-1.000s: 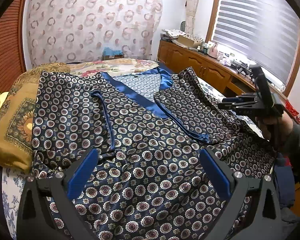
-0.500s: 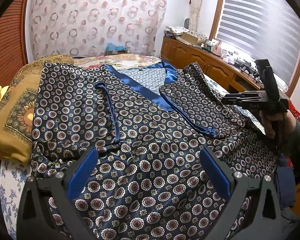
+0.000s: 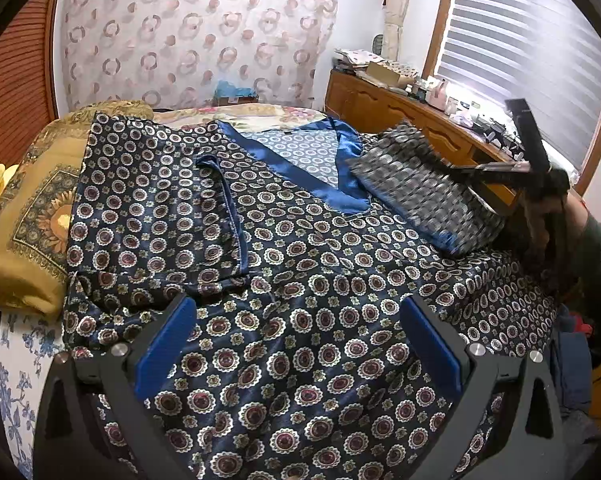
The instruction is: Fold small clothes
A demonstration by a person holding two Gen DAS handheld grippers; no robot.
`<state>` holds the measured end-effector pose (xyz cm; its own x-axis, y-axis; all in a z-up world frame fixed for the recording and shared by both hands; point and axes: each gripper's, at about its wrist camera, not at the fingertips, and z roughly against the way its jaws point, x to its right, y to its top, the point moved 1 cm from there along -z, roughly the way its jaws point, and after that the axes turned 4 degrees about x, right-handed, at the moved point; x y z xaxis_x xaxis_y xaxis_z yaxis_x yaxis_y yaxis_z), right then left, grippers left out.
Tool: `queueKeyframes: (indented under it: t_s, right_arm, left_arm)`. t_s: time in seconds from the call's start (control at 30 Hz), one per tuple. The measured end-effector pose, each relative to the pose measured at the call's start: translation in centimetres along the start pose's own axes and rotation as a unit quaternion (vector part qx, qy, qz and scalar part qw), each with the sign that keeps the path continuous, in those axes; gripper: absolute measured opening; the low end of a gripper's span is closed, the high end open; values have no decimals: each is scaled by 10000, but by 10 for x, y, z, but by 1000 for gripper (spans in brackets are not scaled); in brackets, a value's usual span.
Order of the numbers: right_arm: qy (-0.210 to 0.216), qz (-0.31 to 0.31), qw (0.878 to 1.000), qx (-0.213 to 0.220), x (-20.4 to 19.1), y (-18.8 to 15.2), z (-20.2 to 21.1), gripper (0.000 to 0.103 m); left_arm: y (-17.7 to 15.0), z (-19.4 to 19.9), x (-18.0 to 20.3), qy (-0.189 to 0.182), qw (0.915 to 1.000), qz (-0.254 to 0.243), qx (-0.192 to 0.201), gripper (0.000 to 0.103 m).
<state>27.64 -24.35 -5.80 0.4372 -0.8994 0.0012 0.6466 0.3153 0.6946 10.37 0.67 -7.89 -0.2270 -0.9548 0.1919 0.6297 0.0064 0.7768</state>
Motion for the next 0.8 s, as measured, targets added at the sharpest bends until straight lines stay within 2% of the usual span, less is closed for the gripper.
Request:
queueKeyframes:
  t_s: [0.13,0.23,0.3,0.33,0.4,0.5,0.73,0.8]
  right_arm:
    - [-460,-89,9989,-42,33,4,5,0]
    - [-836,-154,9958,-344,58,1,-5,1]
    - [-1015,-200,9940,-357,68,-1,-7,8]
    - [-999,-270,9940,-366,73,-3,-8,13]
    - [-915,-411,9945,-304,76,-5,-7,28]
    - [-841,-520,9948,-232,80,-6,-8,36]
    - [-595,-402,9973,-144,70,1,-22,38]
    - [-528,-394,9978,-111,71,2,-26,43]
  left_arm:
    - [0,3,-3,25,10000,17,25,102]
    - [2,6,-6,58,10000,10,49,102]
    - [5,6,-8,100,9999,1,60,102]
    - [7,7,-9,129,9999,-7,63,102]
    - [10,7,-14,197,9998,-18,79,102]
    - [19,10,-24,288,9995,-26,144,102]
    - [52,9,-61,766,9967,-156,236,103]
    - [61,7,-72,861,9959,-146,242,103]
